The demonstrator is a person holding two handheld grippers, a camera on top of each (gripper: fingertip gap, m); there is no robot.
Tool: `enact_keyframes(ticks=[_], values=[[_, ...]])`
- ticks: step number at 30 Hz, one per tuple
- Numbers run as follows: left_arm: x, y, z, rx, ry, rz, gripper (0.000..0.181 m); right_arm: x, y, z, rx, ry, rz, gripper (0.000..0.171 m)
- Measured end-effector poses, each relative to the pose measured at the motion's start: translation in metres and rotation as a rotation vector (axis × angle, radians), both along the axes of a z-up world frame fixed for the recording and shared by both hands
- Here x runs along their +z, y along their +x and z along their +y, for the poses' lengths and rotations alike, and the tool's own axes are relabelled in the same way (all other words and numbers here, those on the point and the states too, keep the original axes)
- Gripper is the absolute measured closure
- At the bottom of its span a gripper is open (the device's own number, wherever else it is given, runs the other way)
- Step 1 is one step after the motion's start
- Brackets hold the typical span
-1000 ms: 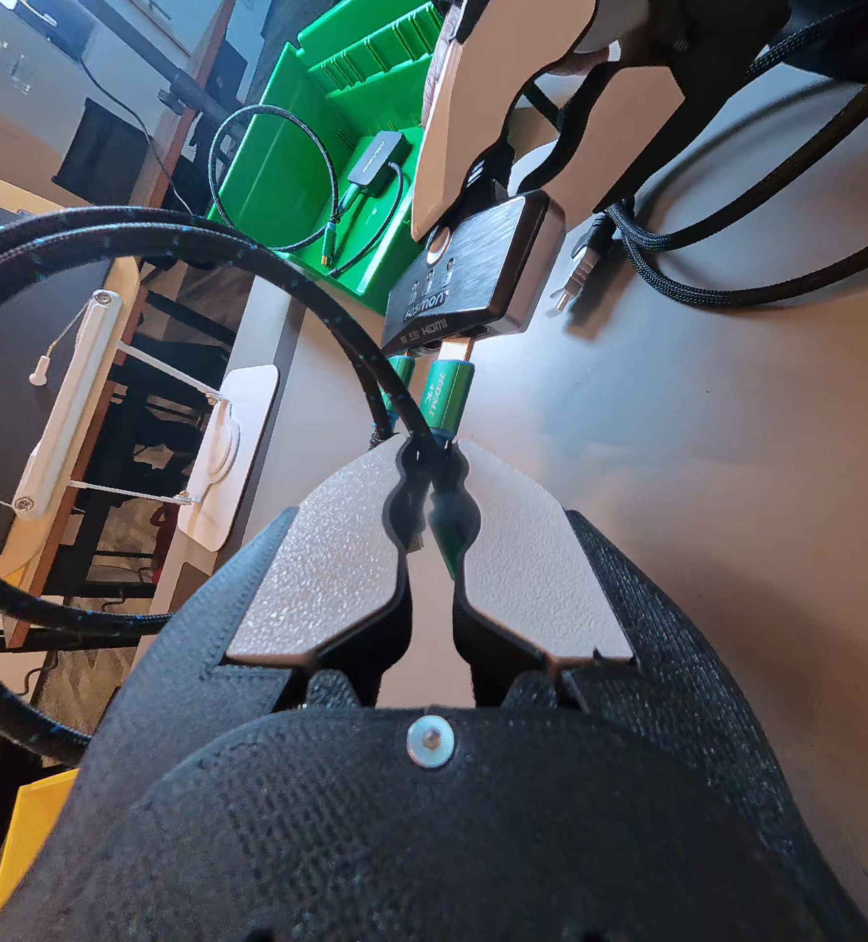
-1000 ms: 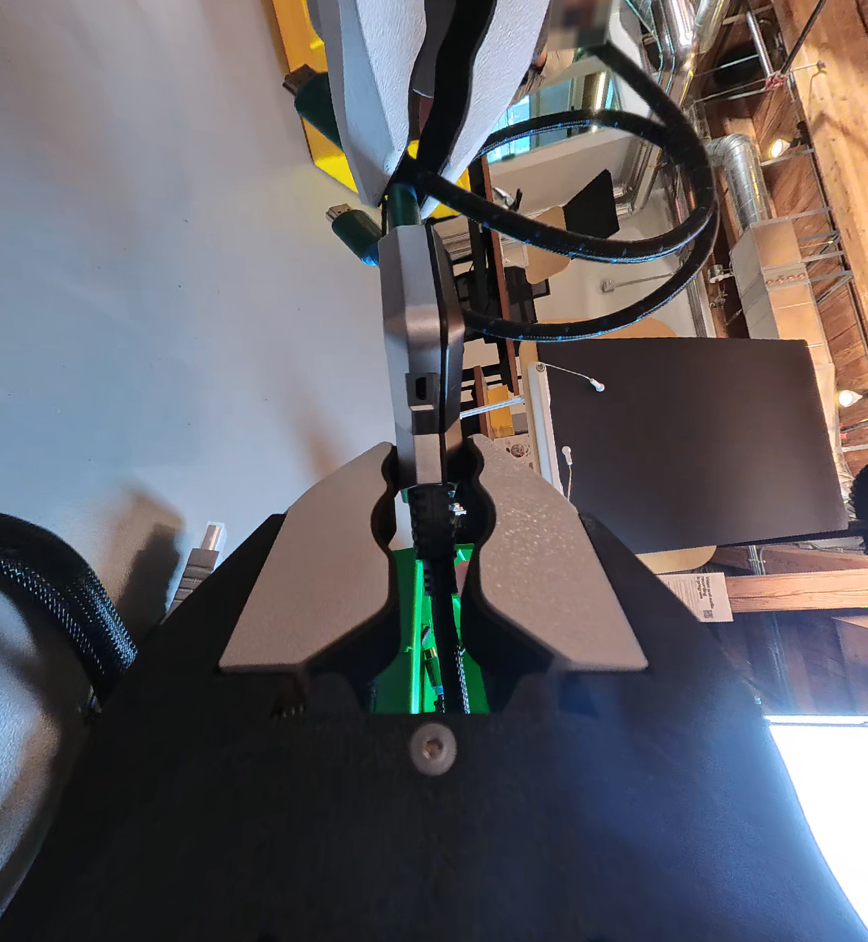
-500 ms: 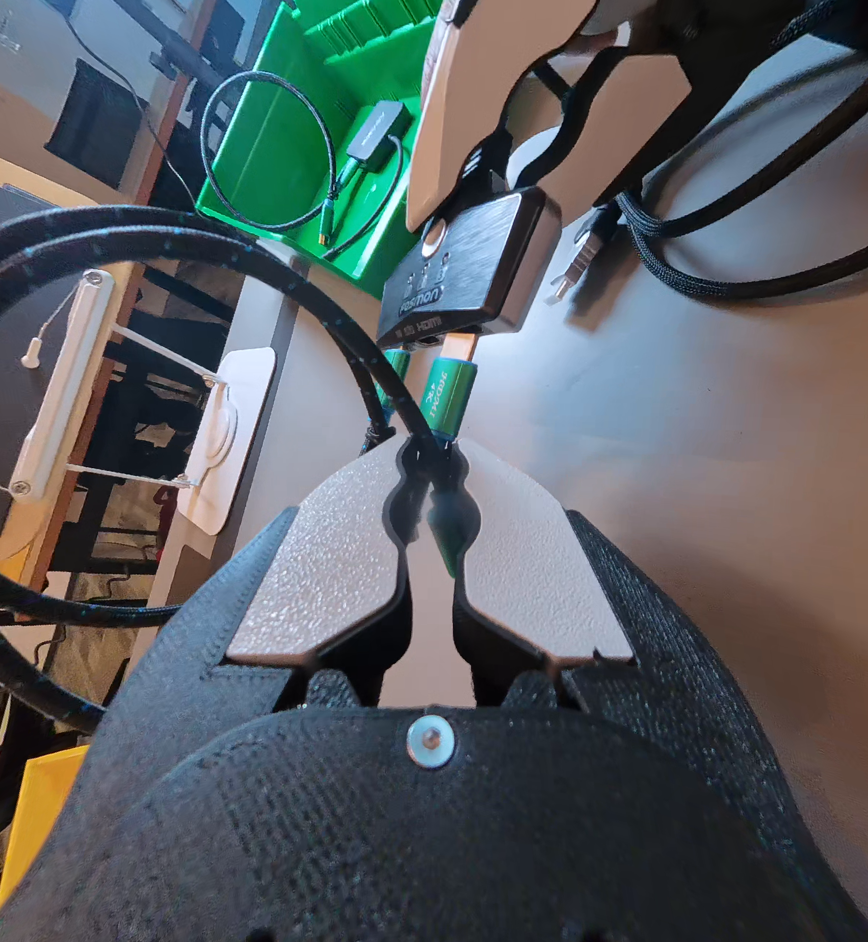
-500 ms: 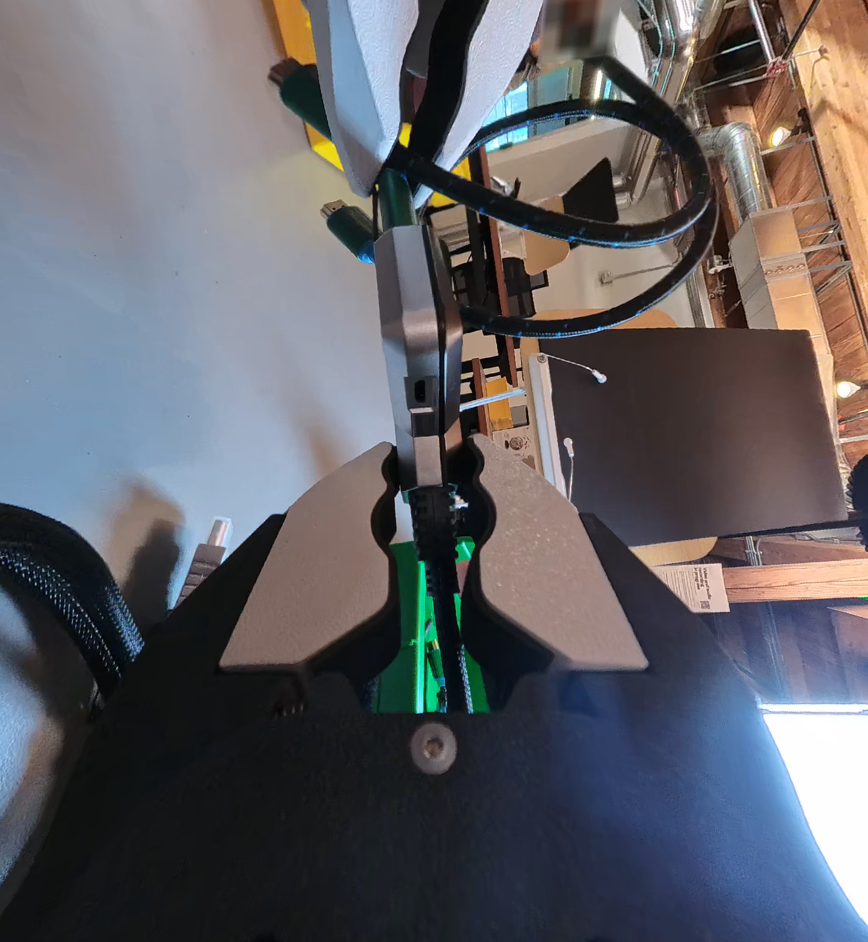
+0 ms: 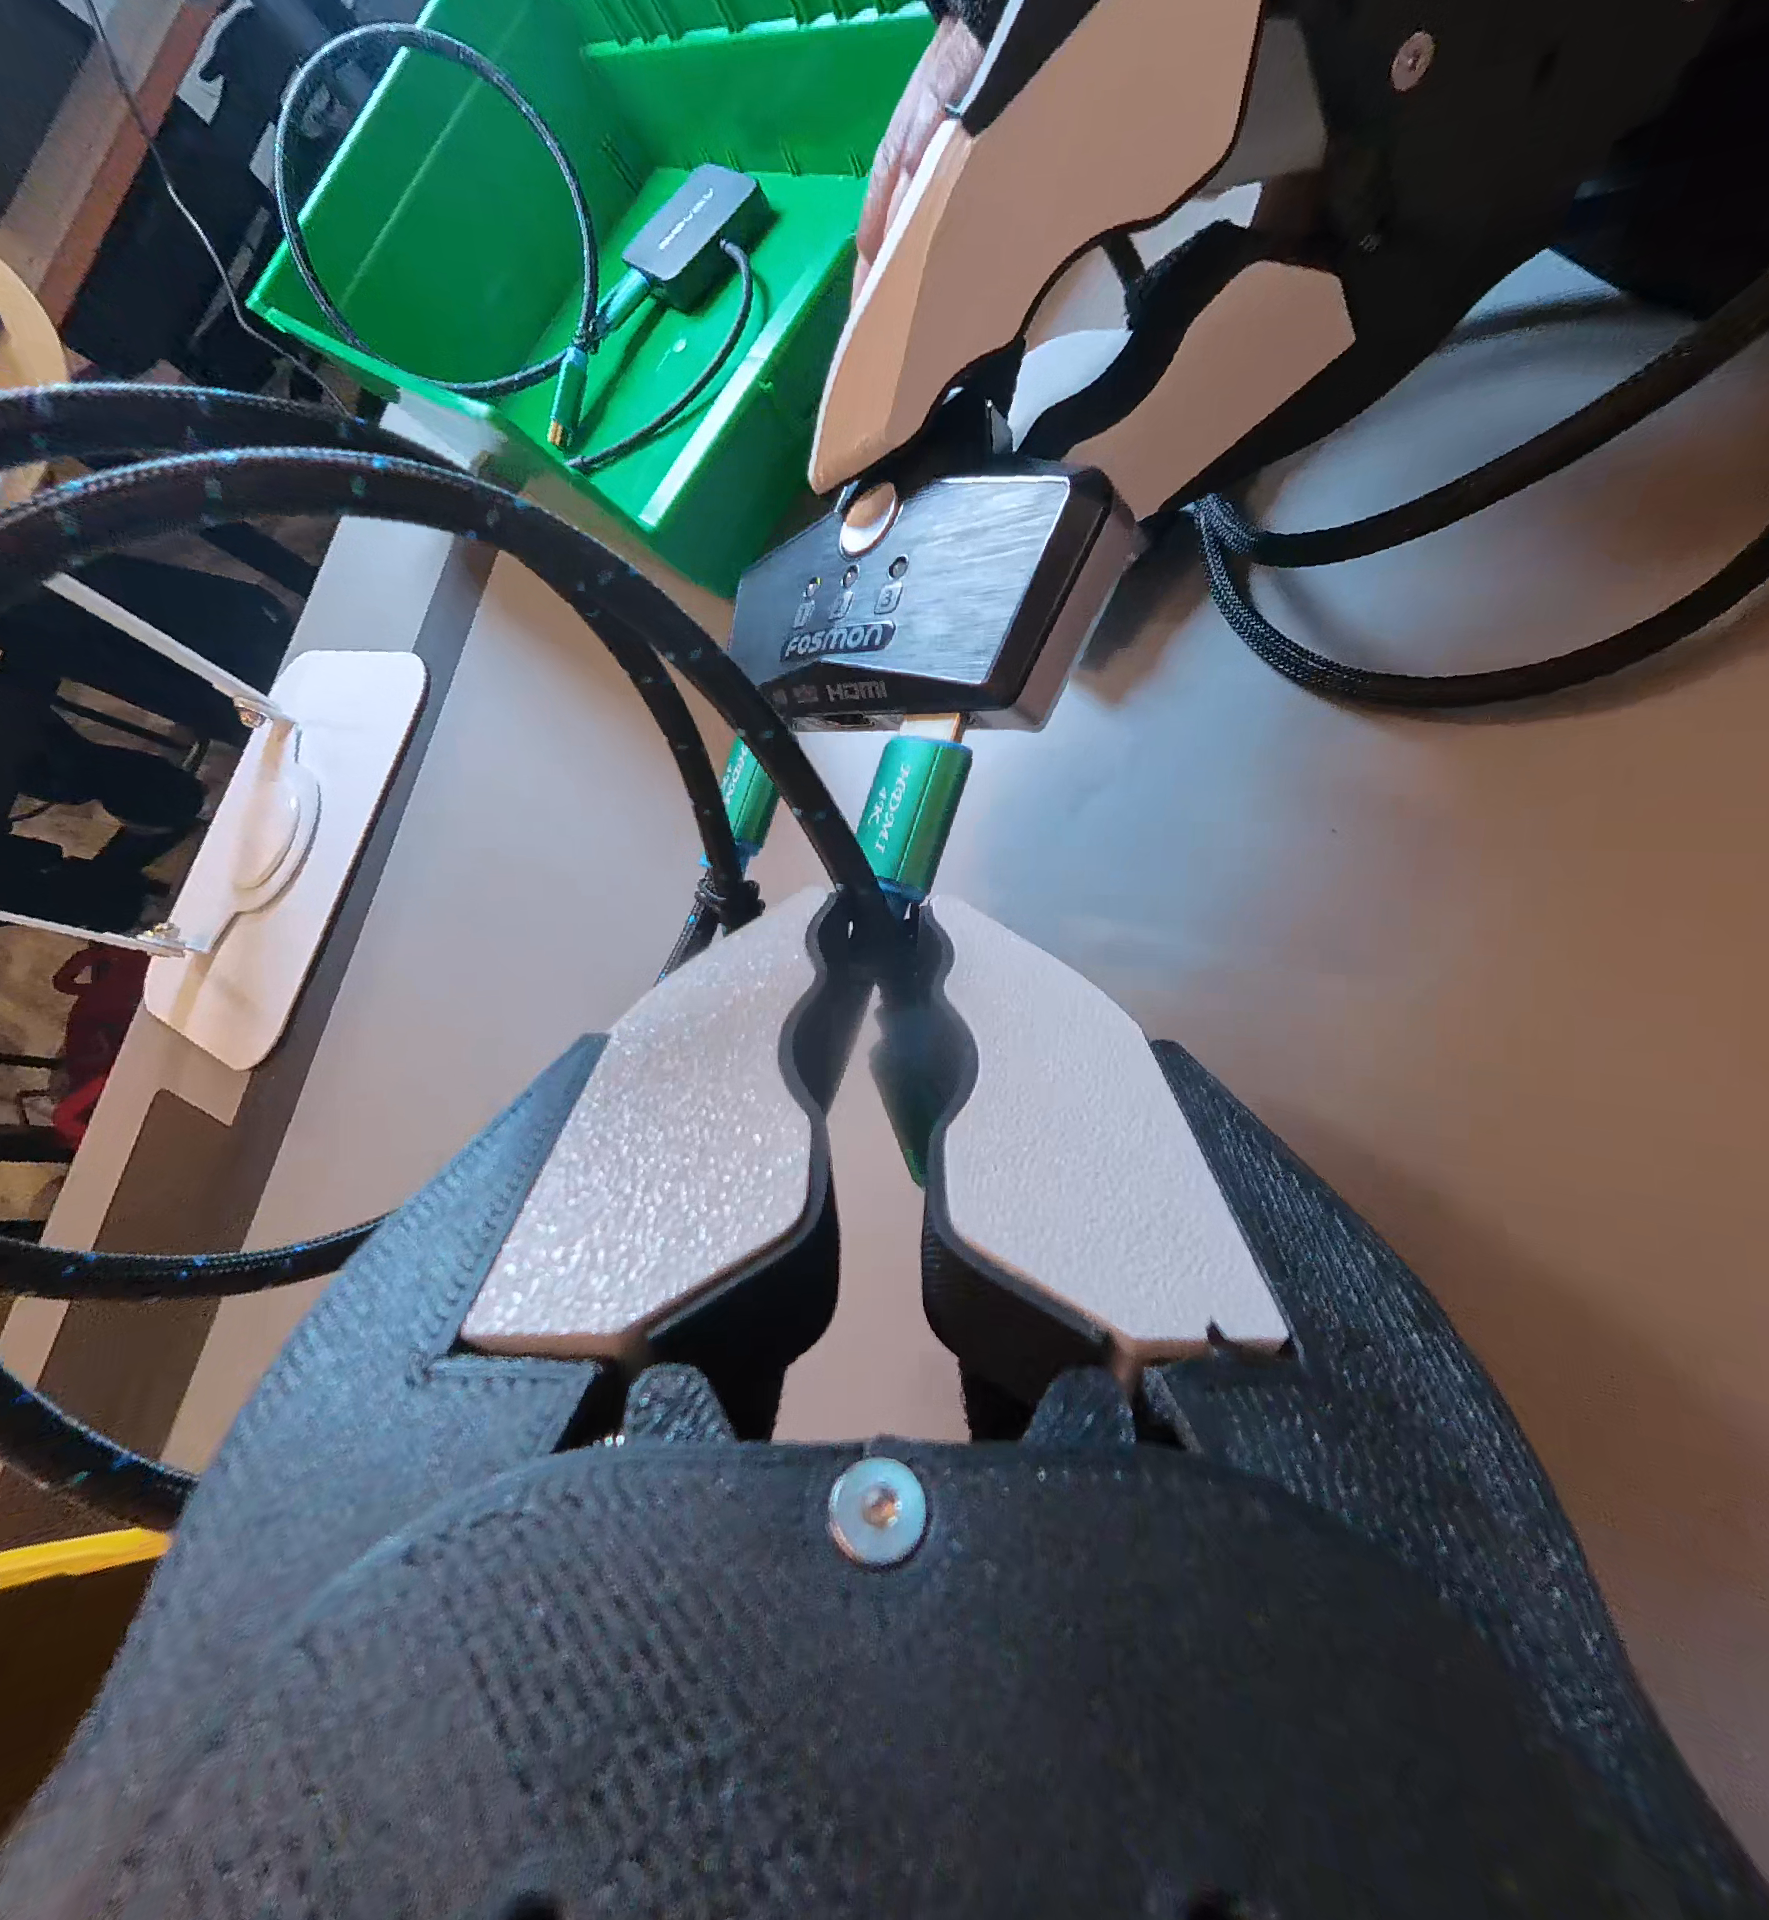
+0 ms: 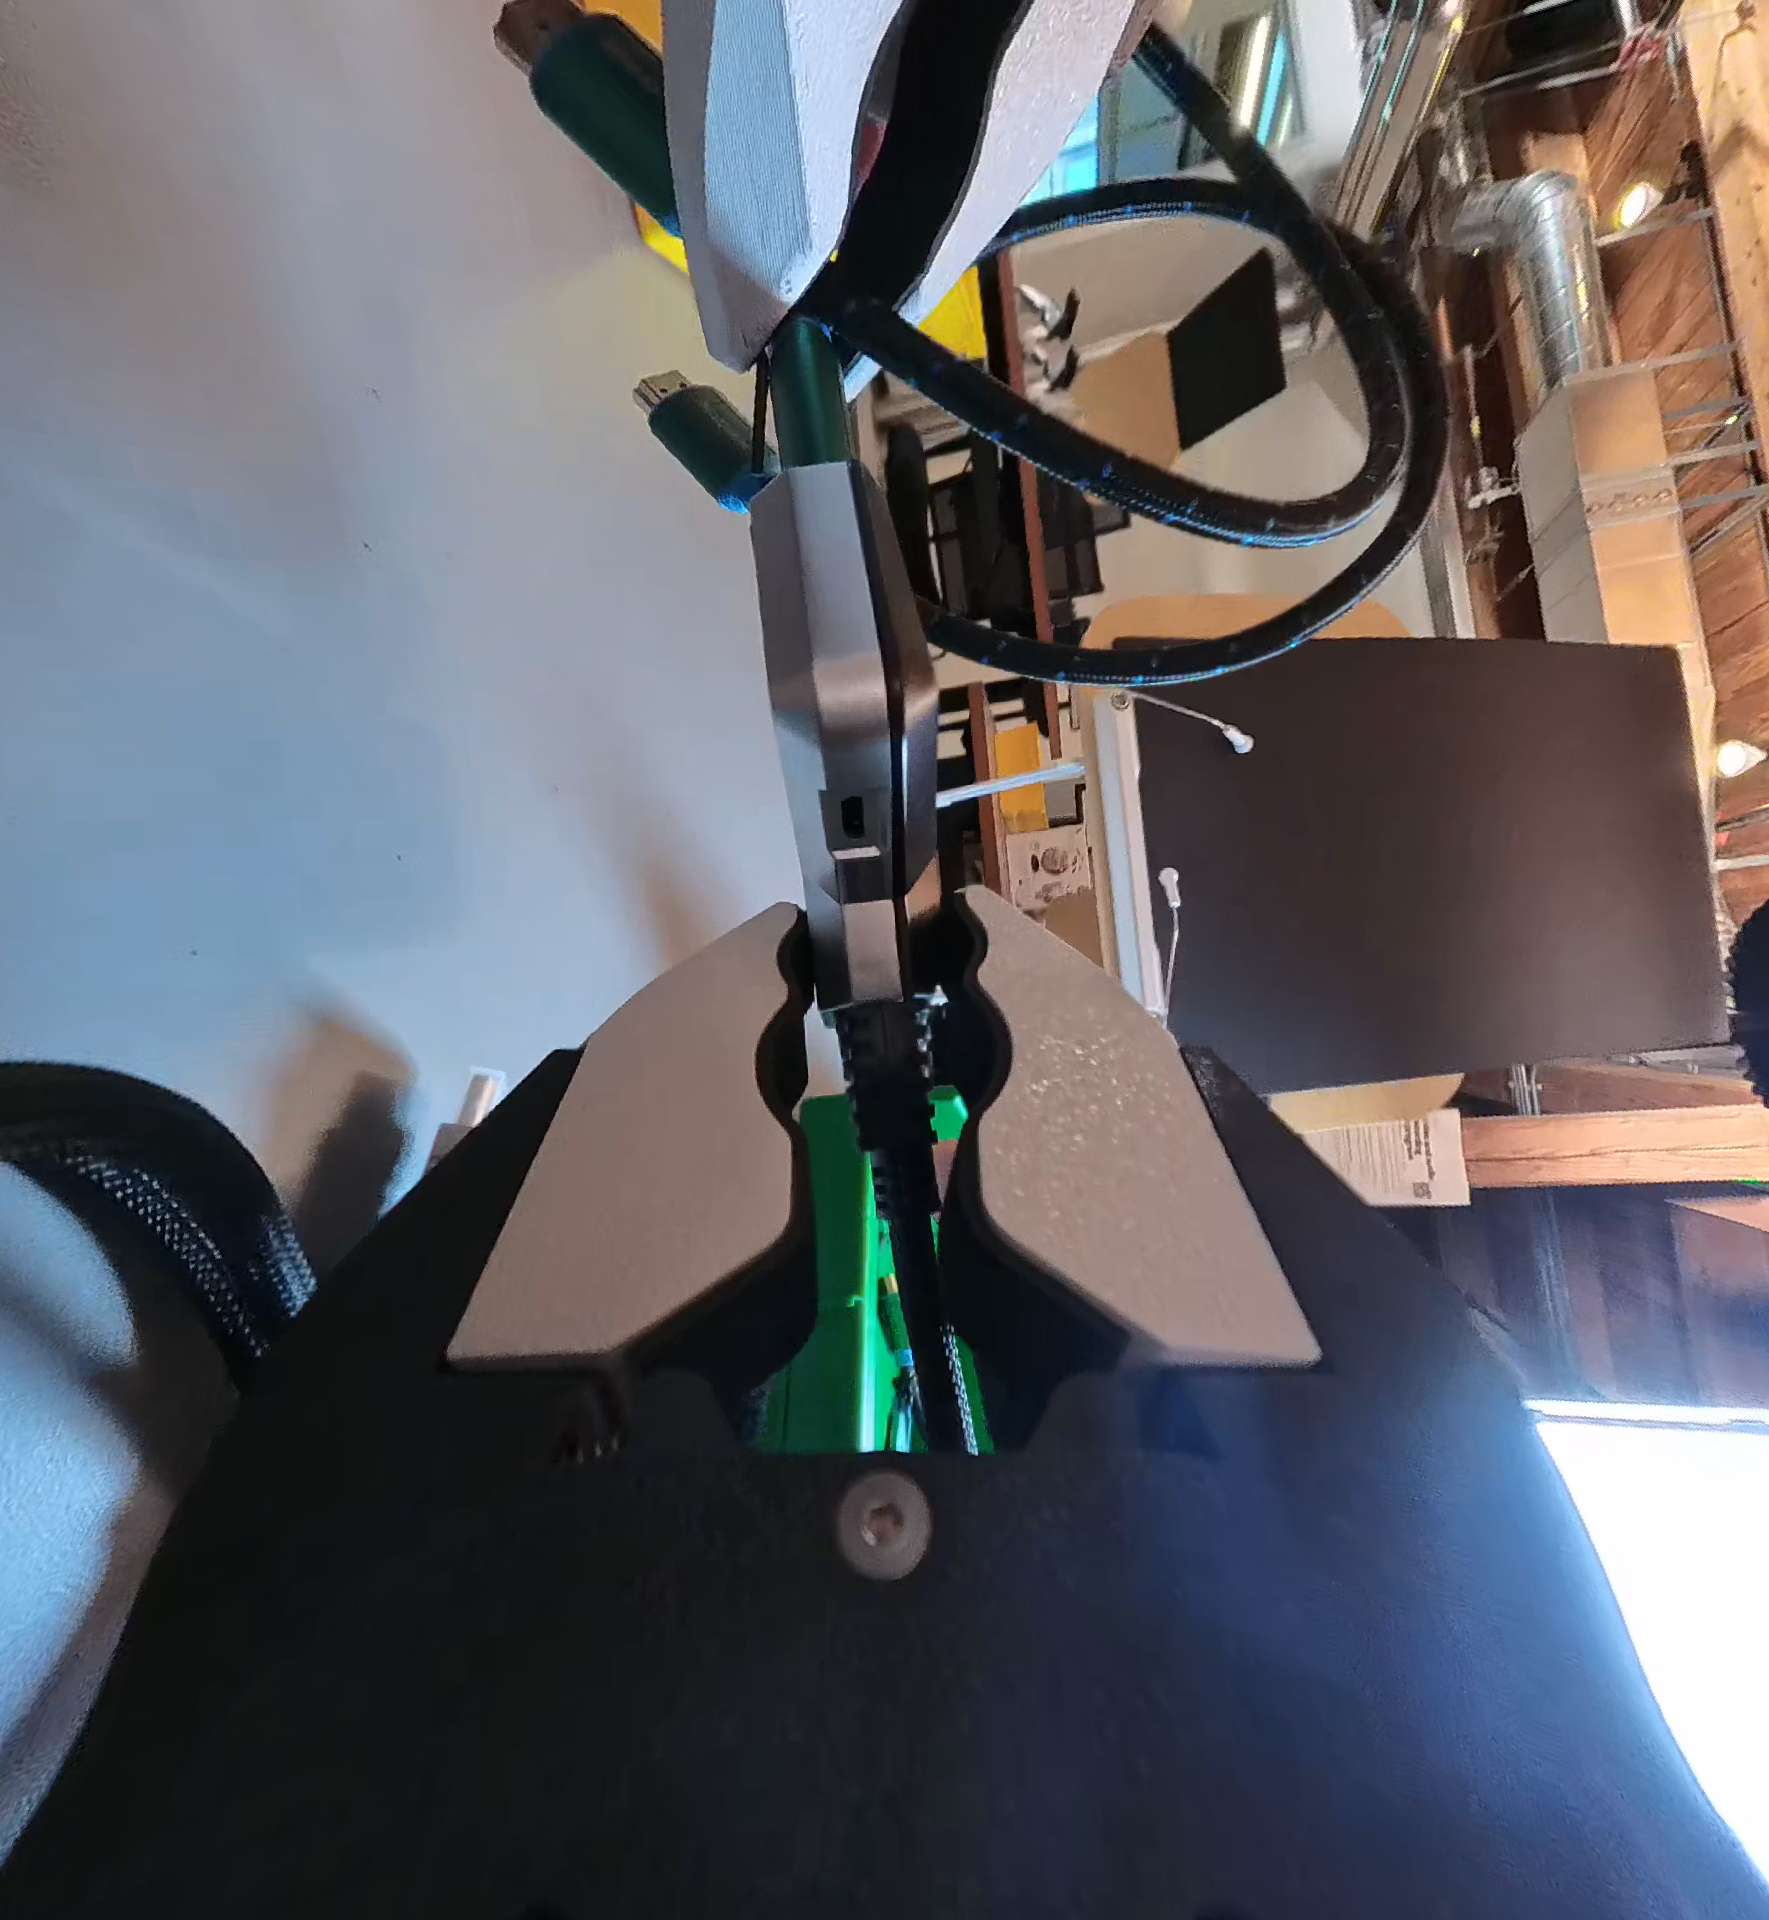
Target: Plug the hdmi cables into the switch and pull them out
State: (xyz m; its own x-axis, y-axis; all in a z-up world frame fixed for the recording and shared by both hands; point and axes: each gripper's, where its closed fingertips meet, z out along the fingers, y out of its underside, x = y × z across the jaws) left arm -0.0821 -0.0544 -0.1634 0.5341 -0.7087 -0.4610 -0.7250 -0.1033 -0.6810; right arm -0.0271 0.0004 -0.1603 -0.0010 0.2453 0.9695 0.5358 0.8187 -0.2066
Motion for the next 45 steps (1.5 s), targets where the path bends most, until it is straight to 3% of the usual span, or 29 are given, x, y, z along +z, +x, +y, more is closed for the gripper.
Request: enact_keyframes(ticks=[7, 12, 24, 30, 34, 38, 45], values=[[-0.016, -0.001, 0.003, 0.009, -0.073, -0.006, 0.169, -0.010, -0.002, -0.001, -0.060, -0.032, -0.053, 0.148], [-0.028, -0.001, 0.013, 0.042, -0.144, -0.009, 0.169, -0.023, 0.000, 0.015, -0.228, -0.059, -0.143, 0.148], [-0.028, 0.005, 0.019, 0.059, -0.203, -0.061, 0.168, -0.026, 0.004, 0.015, -0.234, -0.060, -0.209, 0.149], [-0.029, 0.008, 0.017, 0.049, -0.214, -0.080, 0.168, -0.026, -0.004, 0.005, -0.154, -0.052, -0.222, 0.147], [-0.037, 0.015, 0.011, 0.031, -0.219, 0.021, 0.169, -0.036, -0.003, 0.007, -0.193, -0.028, -0.314, 0.150], [-0.030, 0.016, 0.014, 0.040, -0.260, -0.085, 0.168, -0.031, 0.000, 0.005, -0.239, -0.039, -0.320, 0.151], [-0.030, 0.024, 0.018, 0.043, -0.259, -0.049, 0.169, -0.035, 0.003, 0.013, -0.322, -0.077, -0.315, 0.151]])
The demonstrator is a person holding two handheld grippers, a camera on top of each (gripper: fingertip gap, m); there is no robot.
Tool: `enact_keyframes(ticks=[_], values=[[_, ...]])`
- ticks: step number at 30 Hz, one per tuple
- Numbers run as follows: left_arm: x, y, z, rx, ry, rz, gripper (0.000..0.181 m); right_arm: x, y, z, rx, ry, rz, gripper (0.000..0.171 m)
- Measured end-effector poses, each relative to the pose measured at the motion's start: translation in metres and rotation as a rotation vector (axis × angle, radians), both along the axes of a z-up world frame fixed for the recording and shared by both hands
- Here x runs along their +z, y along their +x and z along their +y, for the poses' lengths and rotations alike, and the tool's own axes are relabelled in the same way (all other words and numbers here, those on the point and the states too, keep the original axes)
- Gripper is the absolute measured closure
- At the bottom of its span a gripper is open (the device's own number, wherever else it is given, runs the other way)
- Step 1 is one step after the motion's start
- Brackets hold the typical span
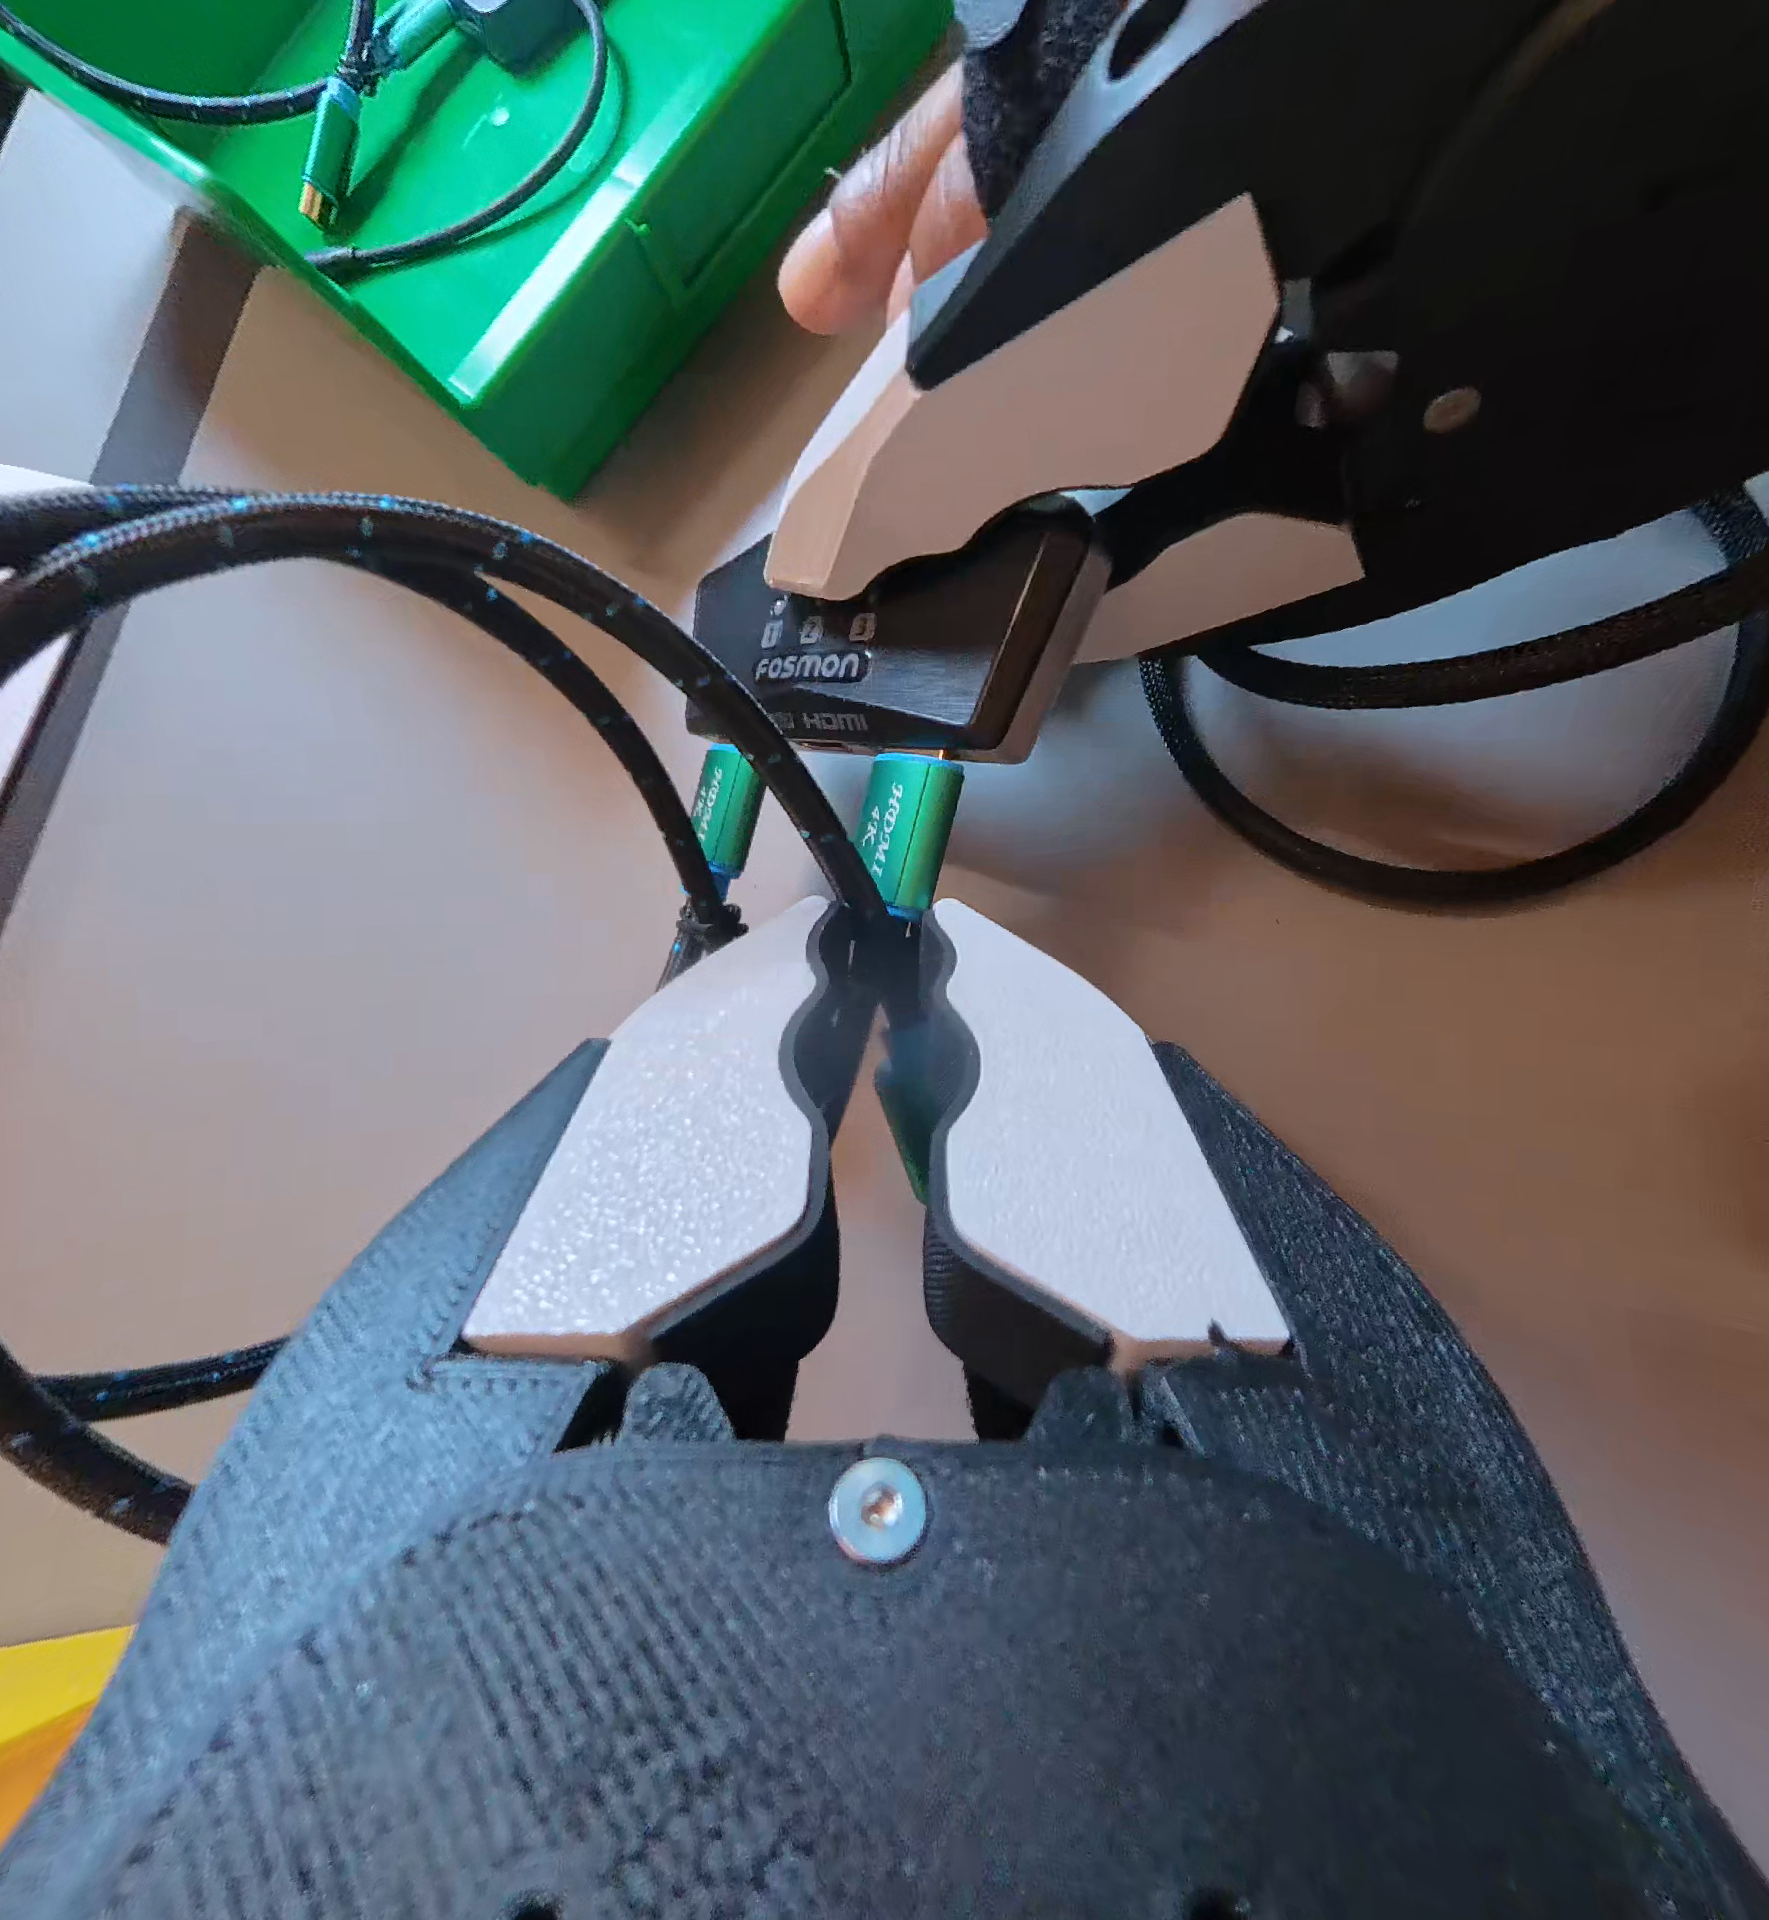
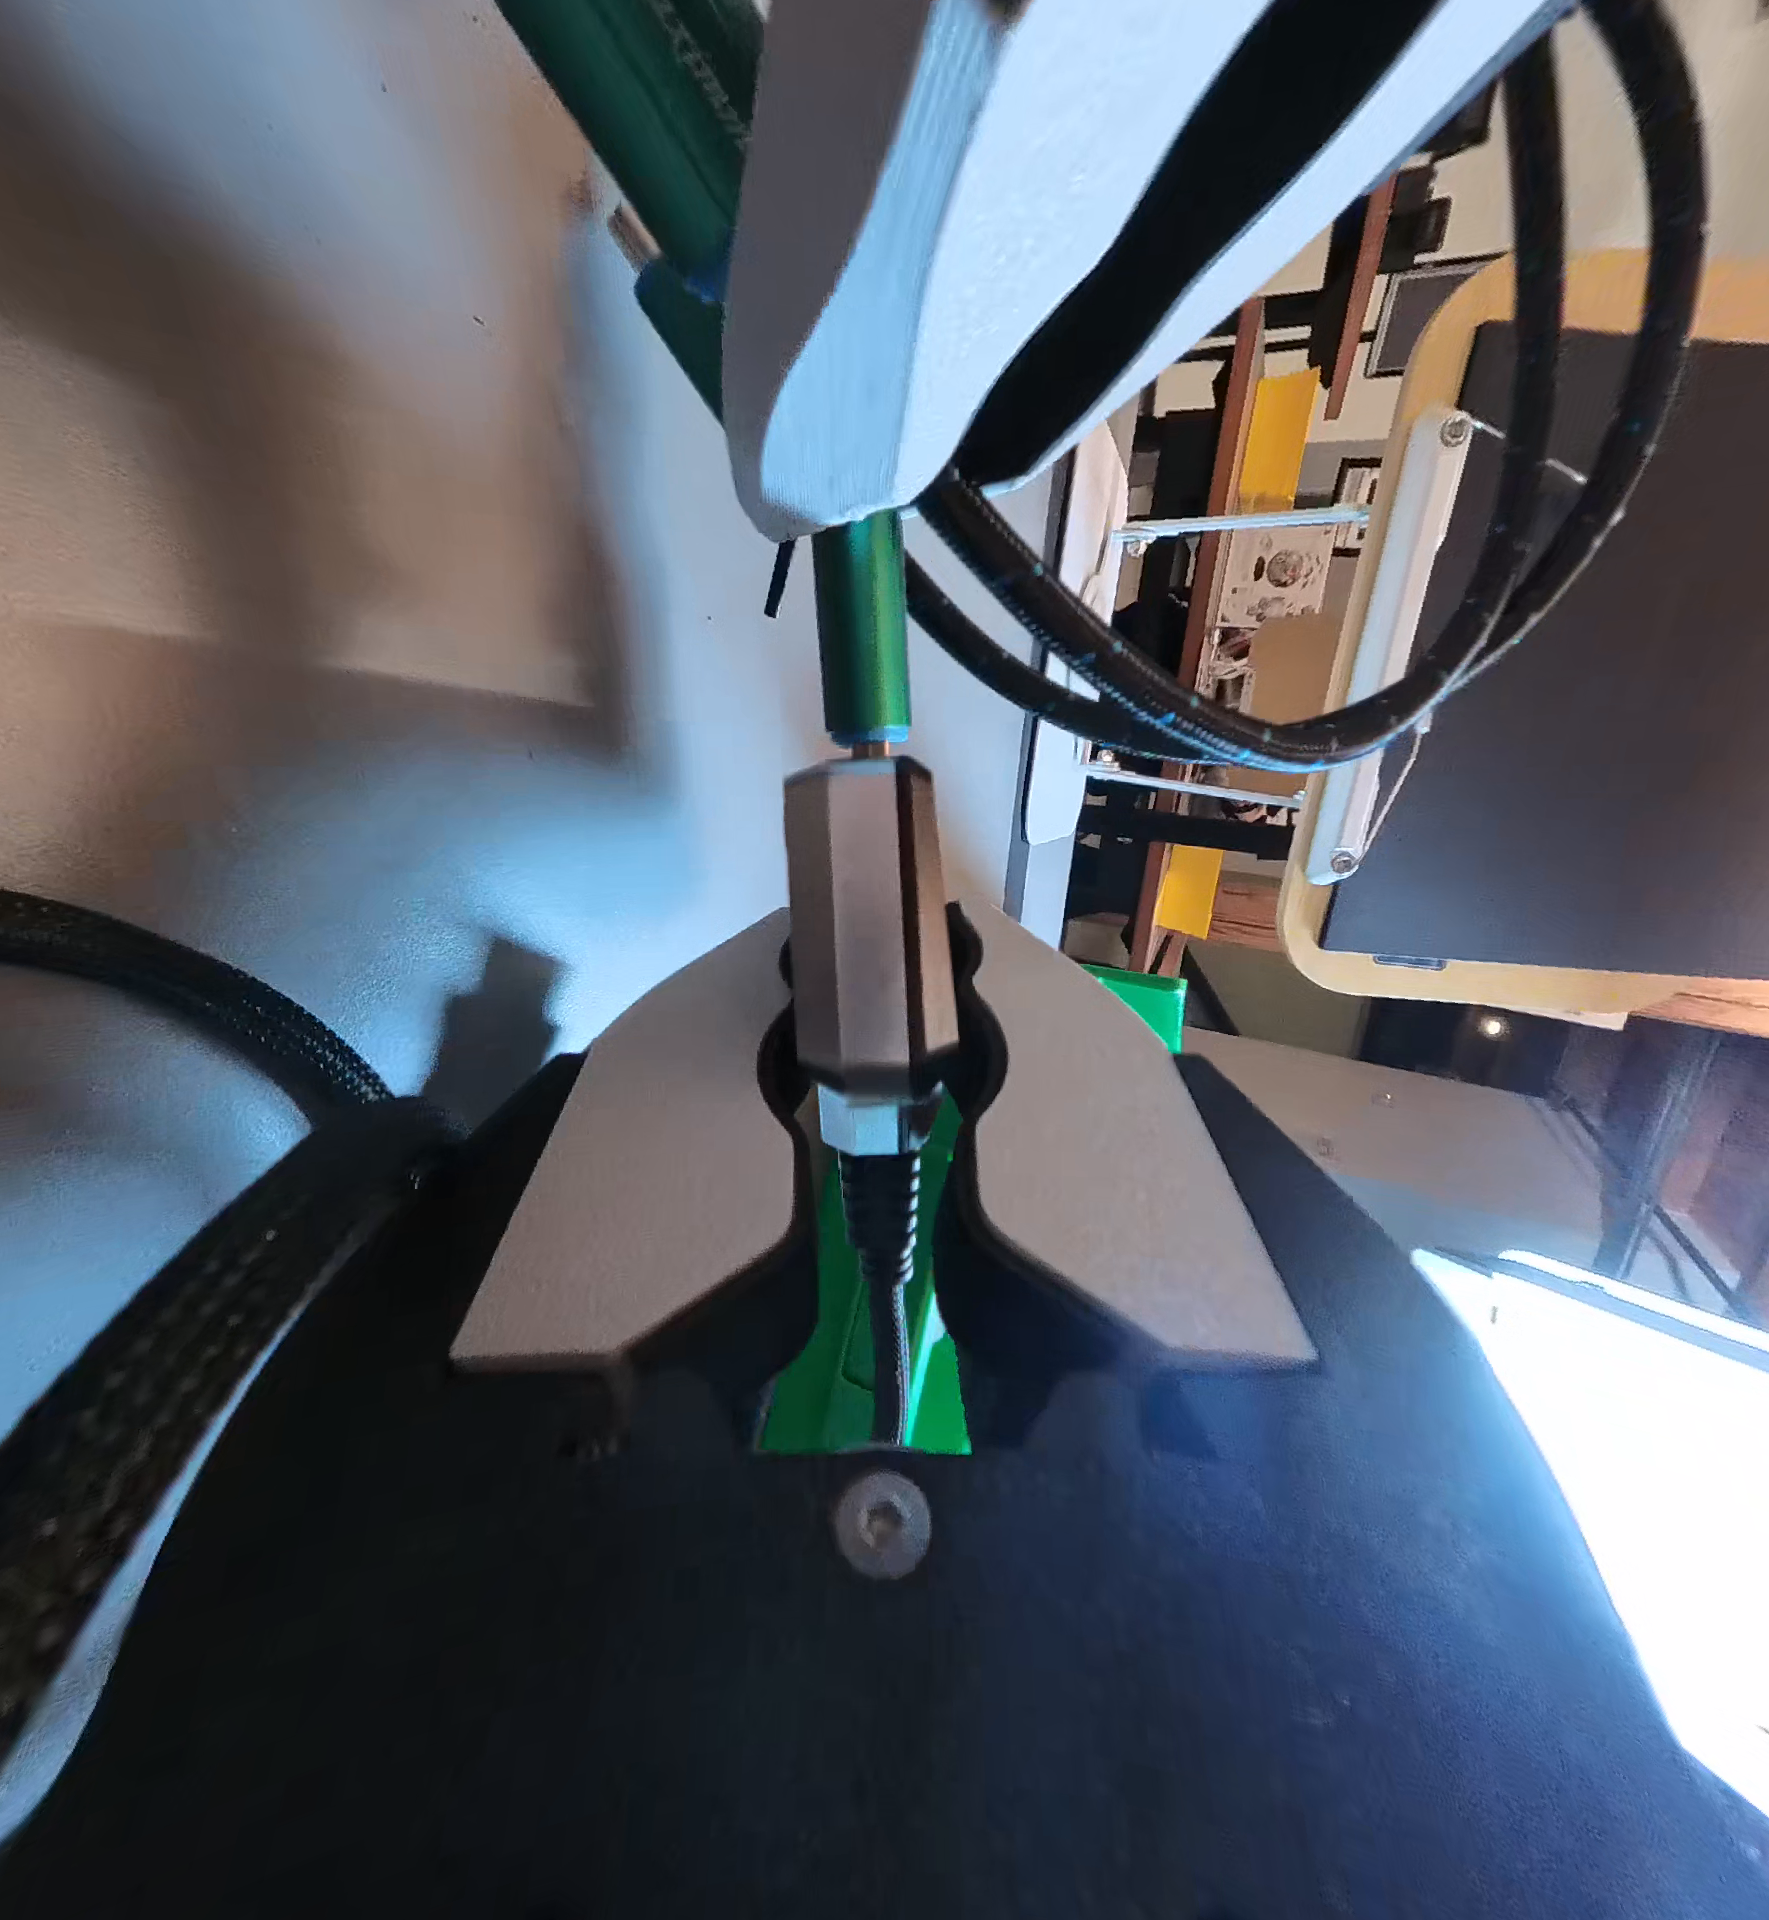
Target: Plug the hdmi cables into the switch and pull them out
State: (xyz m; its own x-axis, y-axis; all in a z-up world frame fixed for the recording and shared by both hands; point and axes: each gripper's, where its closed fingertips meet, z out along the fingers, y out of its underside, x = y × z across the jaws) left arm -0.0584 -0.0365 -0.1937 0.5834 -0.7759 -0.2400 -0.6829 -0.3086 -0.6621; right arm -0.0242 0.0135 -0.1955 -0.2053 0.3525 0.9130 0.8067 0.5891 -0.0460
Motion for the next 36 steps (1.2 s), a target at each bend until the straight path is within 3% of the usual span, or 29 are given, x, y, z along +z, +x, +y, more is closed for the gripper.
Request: enact_keyframes(ticks=[9, 13, 16, 19, 23, 30, 36], values=[[0.017, -0.003, -0.001, -0.026, 0.129, -0.107, 0.165, 0.008, 0.001, -0.001, 0.070, -0.082, 0.107, 0.148], [0.061, -0.022, -0.009, -0.026, 0.292, -0.216, 0.154, 0.009, 0.015, 0.011, 0.011, -0.133, 0.134, 0.146], [0.094, -0.056, -0.015, 0.044, 0.354, -0.387, 0.154, 0.031, 0.024, 0.019, -0.029, -0.248, 0.272, 0.147], [0.101, -0.097, -0.009, 0.163, 0.353, -0.523, 0.158, 0.075, 0.034, 0.030, -0.055, -0.365, 0.470, 0.148], [0.088, -0.123, 0.000, 0.245, 0.283, -0.676, 0.165, 0.160, 0.053, 0.059, -0.066, -0.409, 0.714, 0.148], [0.057, -0.115, 0.004, 0.222, 0.269, -0.600, 0.164, 0.305, 0.054, 0.135, 0.028, -0.244, 0.880, 0.149], [0.035, -0.108, 0.001, 0.196, 0.234, -0.526, 0.161, 0.371, 0.040, 0.197, 0.122, -0.136, 0.945, 0.149]])
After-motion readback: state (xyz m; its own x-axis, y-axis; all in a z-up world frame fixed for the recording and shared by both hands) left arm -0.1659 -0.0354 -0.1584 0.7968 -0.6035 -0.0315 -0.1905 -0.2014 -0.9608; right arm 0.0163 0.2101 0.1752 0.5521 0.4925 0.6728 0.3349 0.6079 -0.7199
